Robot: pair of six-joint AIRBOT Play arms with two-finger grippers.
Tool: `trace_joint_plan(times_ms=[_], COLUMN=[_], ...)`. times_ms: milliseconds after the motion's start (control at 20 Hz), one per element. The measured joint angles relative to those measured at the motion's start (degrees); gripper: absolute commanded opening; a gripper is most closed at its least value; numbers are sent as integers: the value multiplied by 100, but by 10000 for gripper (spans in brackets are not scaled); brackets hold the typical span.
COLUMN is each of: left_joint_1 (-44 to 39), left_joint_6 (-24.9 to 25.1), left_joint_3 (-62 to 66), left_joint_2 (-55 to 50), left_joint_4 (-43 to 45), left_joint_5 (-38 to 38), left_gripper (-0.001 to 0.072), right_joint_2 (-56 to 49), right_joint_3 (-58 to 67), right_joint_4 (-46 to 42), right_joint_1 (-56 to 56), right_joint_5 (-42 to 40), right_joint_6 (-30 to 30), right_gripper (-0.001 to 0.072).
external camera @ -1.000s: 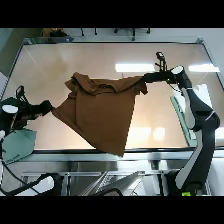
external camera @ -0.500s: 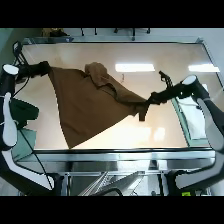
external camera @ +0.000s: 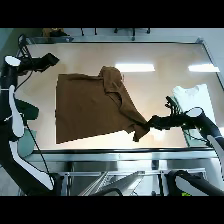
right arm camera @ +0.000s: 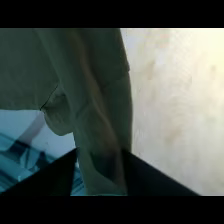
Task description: Fold the shirts.
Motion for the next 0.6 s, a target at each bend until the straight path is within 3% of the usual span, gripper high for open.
trace_joint_plan(times_ms=[350,450,600], left_joint_1=[909,1134,1329], left_joint_6=[-811,-940,-935], left_joint_3=[-538,-1331,-2970], left_joint_2=[964,1366,2028], left_joint_4=[1001,1222,1377], left_joint_5=[-2723,-3029,-3115], left_gripper=[698,699,698], right_joint_2=[118,155,232], right_joint_3=[-140,-149,-151], right_joint_4=[79,87,111], right_joint_1=[-2,0,7], right_joint_5=[-697,-474,-103], right_joint_6=[-608,-874,-1231], right_gripper=[424,650,654])
